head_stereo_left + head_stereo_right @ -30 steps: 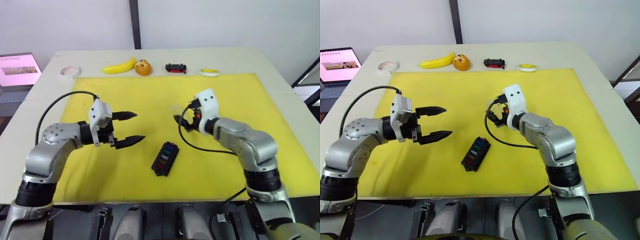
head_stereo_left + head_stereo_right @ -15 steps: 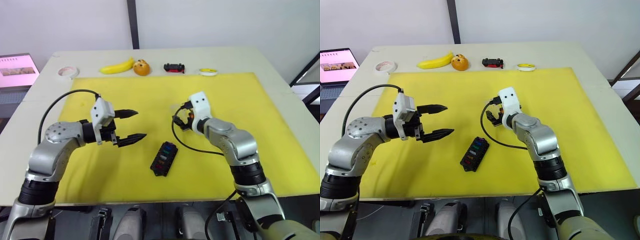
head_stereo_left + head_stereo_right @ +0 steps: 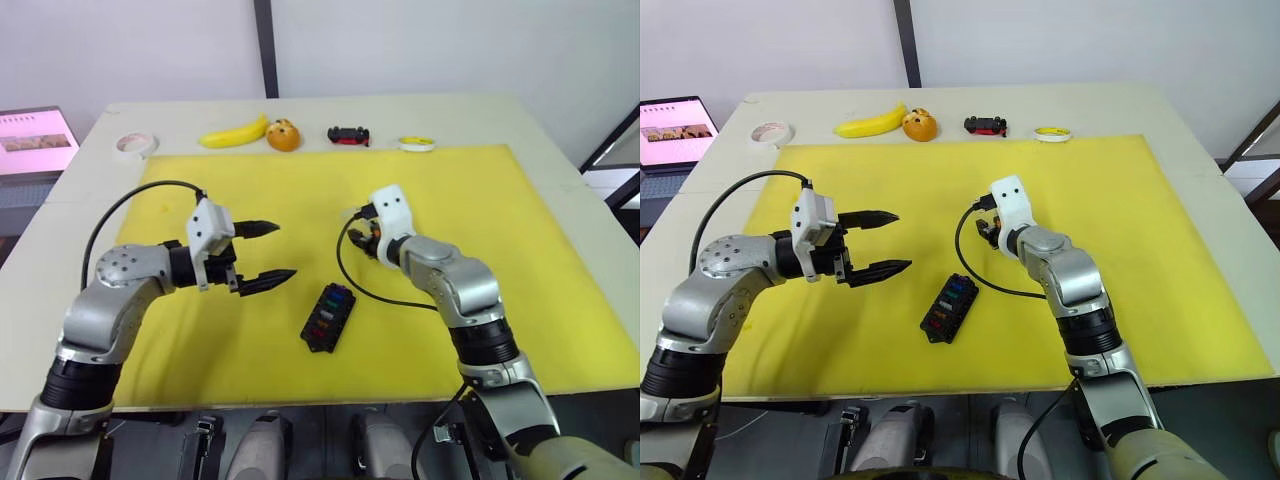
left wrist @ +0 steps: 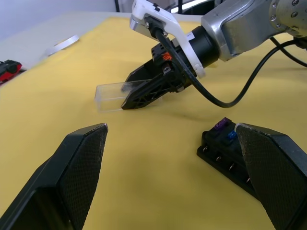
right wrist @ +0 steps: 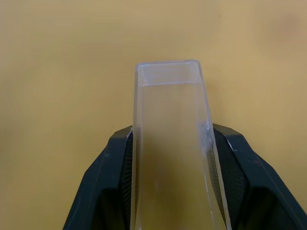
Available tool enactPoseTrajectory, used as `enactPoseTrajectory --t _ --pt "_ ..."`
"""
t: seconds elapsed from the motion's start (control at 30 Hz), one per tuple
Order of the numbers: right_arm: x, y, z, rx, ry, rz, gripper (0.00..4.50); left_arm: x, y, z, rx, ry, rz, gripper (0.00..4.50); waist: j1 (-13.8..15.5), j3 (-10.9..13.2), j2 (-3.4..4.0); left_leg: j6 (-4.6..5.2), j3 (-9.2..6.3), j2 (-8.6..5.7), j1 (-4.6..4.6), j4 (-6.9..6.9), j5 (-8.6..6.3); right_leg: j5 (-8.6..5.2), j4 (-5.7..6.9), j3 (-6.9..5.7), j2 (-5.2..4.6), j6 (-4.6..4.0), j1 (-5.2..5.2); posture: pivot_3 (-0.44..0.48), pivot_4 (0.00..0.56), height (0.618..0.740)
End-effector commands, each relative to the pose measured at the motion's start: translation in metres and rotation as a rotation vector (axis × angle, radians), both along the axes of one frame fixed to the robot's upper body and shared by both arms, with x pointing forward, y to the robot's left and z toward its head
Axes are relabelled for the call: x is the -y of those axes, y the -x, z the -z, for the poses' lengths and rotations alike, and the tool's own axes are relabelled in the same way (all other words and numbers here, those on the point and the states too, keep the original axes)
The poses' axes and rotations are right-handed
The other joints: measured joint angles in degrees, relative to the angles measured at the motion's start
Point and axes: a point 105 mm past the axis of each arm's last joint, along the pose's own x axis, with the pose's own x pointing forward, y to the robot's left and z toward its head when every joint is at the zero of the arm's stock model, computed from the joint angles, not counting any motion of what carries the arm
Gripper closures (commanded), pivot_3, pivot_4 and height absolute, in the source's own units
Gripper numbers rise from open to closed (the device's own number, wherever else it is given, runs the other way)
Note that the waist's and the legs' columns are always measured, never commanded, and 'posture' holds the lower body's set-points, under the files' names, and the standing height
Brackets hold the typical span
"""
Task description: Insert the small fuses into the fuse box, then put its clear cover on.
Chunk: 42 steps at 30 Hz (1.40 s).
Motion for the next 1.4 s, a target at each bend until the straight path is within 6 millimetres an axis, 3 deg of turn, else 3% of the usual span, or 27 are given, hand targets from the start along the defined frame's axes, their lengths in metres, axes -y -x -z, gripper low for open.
enactPoseTrajectory --t 0.03,0.2,0.4,0.73,1.4 --pt "-0.002 0.005 -0.024 0.093 -0.019 -0.026 2.79 -0.002 0.002 -0.006 0.041 -0.001 -0.004 0.0 0.0 0.0 0.0 0.0 0.0 0.0 0.0 -0.01 0.0 0.0 0.0 0.01 0.0 0.0 0.0 0.0 0.15 0.74" --pt "0.003 0.031 -0.043 0.149 -0.046 -0.09 2.79 -0.008 0.016 0.003 0.011 0.015 -0.039 0.0 0.0 0.0 0.0 0.0 0.02 0.0 -0.01 -0.16 0.0 0.0 -0.02 0.04 -0.03 0.0 -0.08 0.0 0.15 0.74" --pt "0.025 0.076 -0.049 0.137 0.007 -0.216 2.79 0.005 0.07 0.028 -0.015 0.097 -0.2 0.0 0.2 0.0 0.01 -0.06 0.06 0.02 -0.02 -0.51 0.03 0.0 -0.34 0.19 -0.23 0.0 -0.09 0.0 0.15 0.74" --pt "0.026 0.083 -0.046 0.095 0.048 -0.259 2.79 0.029 0.099 0.061 -0.083 0.103 -0.329 0.0 0.4 0.0 0.05 -0.12 0.01 0.1 0.33 -0.56 0.07 0.06 -0.39 0.01 0.0 -0.16 0.32 0.0 0.15 0.74" --pt "0.026 0.088 -0.055 0.107 0.037 -0.24 2.79 0.063 0.082 0.101 -0.156 0.045 -0.394 0.0 0.4 0.0 0.05 -0.11 0.01 0.08 0.25 -0.57 0.07 0.07 -0.44 -0.03 -0.01 -0.14 0.27 0.0 0.15 0.74"
